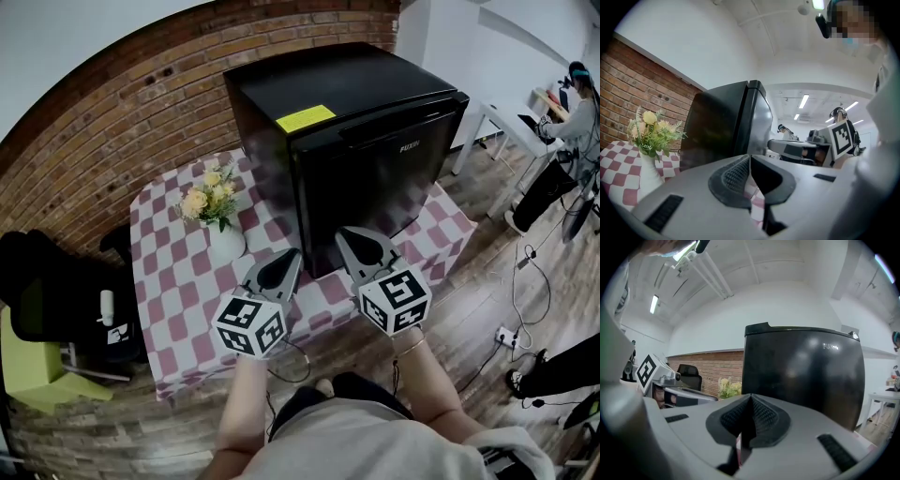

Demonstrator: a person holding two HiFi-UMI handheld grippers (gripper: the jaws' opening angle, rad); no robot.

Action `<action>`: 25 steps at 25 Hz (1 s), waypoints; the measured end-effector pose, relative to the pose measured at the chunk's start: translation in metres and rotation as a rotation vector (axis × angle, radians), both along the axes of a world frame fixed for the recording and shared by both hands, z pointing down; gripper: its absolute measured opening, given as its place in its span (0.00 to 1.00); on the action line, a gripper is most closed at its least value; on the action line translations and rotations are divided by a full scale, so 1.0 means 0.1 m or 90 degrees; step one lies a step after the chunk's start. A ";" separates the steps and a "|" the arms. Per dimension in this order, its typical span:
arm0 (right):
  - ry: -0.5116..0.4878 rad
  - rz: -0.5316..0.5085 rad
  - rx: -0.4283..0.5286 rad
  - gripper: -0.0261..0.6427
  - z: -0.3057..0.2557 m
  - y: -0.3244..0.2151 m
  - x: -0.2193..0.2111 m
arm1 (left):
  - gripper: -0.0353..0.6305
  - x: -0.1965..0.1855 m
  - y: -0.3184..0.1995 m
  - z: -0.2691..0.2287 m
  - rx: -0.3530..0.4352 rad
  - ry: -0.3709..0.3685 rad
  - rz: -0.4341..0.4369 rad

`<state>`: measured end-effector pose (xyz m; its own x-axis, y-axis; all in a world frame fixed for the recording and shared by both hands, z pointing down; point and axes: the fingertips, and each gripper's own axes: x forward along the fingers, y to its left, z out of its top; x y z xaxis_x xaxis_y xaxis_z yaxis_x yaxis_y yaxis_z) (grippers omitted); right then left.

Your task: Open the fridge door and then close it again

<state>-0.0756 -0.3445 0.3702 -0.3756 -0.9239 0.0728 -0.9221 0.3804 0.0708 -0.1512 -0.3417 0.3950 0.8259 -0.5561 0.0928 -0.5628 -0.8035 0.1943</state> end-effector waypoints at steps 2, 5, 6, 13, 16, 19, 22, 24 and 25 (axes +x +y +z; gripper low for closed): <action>-0.004 0.005 0.002 0.04 -0.02 0.04 0.06 | 0.08 0.06 0.04 -0.01 0.002 -0.001 0.005; -0.024 0.000 0.002 0.04 -0.08 0.13 0.15 | 0.08 0.16 0.10 -0.06 0.007 0.002 0.009; -0.031 -0.003 0.000 0.04 -0.10 0.16 0.17 | 0.08 0.19 0.12 -0.08 0.007 0.002 0.011; -0.048 -0.018 0.012 0.04 -0.26 0.40 0.34 | 0.08 0.43 0.29 -0.15 0.006 0.001 0.029; -0.051 -0.012 0.019 0.04 -0.33 0.50 0.42 | 0.08 0.54 0.38 -0.17 0.010 -0.003 0.039; -0.048 -0.008 0.023 0.04 -0.37 0.58 0.49 | 0.08 0.62 0.45 -0.15 0.014 -0.014 0.044; -0.041 -0.009 0.014 0.04 -0.31 0.63 0.54 | 0.08 0.68 0.50 -0.10 0.017 -0.020 0.042; -0.041 -0.008 0.004 0.04 -0.24 0.65 0.57 | 0.08 0.70 0.52 -0.10 0.026 -0.026 0.038; -0.041 -0.007 0.000 0.04 -0.21 0.67 0.58 | 0.08 0.71 0.53 -0.09 0.030 -0.028 0.036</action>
<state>-0.0175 -0.2780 0.3492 -0.3902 -0.9194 0.0484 -0.9203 0.3911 0.0111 -0.0799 -0.2883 0.3856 0.8520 -0.5128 0.1054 -0.5231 -0.8420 0.1319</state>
